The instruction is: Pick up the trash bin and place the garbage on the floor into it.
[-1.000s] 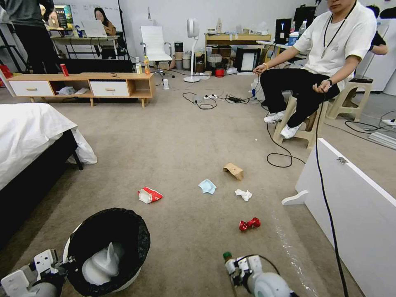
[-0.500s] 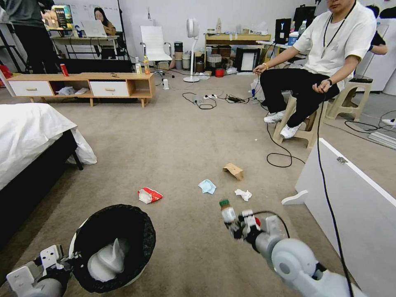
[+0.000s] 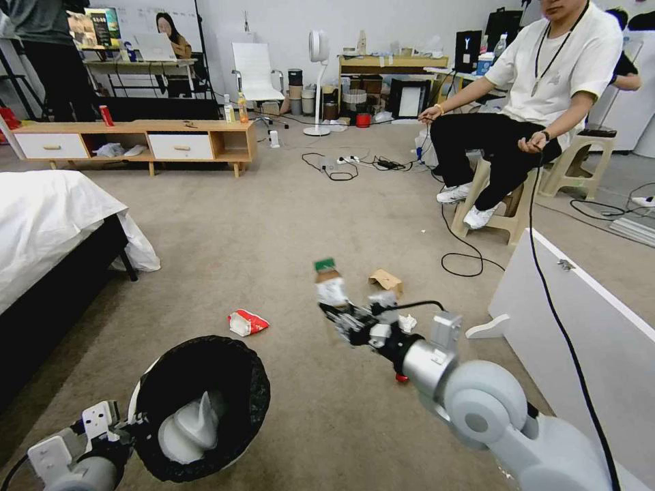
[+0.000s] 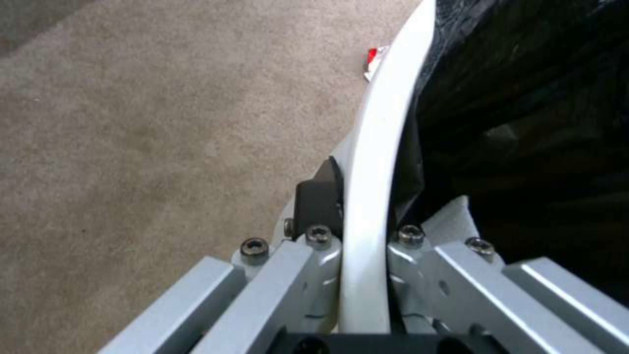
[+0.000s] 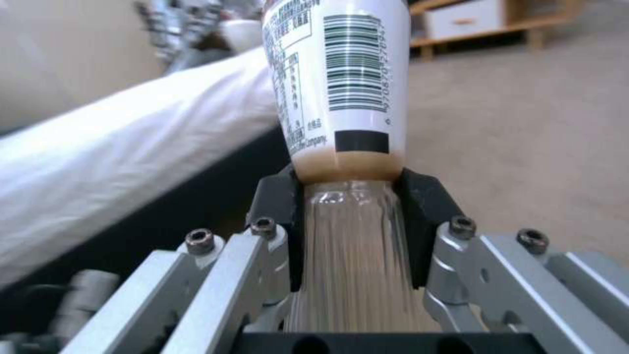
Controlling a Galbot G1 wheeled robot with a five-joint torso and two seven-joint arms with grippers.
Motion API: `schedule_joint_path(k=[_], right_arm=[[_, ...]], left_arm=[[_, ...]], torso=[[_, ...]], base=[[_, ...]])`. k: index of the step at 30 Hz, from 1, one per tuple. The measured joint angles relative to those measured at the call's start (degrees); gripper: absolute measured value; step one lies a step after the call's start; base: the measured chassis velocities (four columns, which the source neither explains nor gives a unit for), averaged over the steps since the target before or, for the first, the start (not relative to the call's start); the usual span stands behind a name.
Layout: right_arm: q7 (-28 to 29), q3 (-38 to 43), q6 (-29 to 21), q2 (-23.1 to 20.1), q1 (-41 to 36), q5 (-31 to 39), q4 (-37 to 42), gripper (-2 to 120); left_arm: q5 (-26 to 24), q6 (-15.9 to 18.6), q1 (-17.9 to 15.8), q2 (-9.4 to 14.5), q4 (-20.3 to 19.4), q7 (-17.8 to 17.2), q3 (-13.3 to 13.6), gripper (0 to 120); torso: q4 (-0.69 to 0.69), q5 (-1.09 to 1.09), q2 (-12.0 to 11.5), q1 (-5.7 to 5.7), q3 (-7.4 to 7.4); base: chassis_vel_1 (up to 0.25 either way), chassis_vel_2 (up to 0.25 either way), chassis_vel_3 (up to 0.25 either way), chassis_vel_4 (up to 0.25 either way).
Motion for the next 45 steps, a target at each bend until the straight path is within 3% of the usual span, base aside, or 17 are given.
schedule_joint_path(k=[10,22,27,30,45], right_arm=[[0.1,-10.3,0.9,4.4,9.9,5.0,-2.7,26],[7.0,-21.8,-5.0,9.4,16.7,7.4,-4.9,26],[9.9,-23.8,-7.8,11.2,18.8,7.5,-5.5,26],[14.3,-26.1,-11.9,13.6,22.0,8.8,-5.9,26],[21.4,-29.2,-18.9,17.7,23.5,11.2,-7.0,26]], left_arm=[[0.1,0.0,-0.1,0.3,0.1,0.0,0.0,2],[0.3,0.0,-0.4,0.2,0.4,0.0,0.0,2],[0.5,0.0,-0.3,0.1,0.2,0.0,-0.1,2],[0.5,0.0,-0.2,-0.2,-0.3,0.0,-0.3,2],[0.6,0.0,0.0,-0.7,-0.9,0.1,-0.4,2]], torso=[[0.00,0.00,0.0,0.00,0.00],[-0.01,0.00,0.0,0.00,0.00],[-0.01,0.00,0.0,0.00,0.00],[0.01,0.00,0.0,0.00,0.00],[-0.01,0.00,0.0,0.00,0.00]], base=[[0.000,0.000,0.000,0.000],[0.000,0.000,0.000,0.000],[0.000,0.000,0.000,0.000],[0.000,0.000,0.000,0.000],[0.000,0.000,0.000,0.000]])
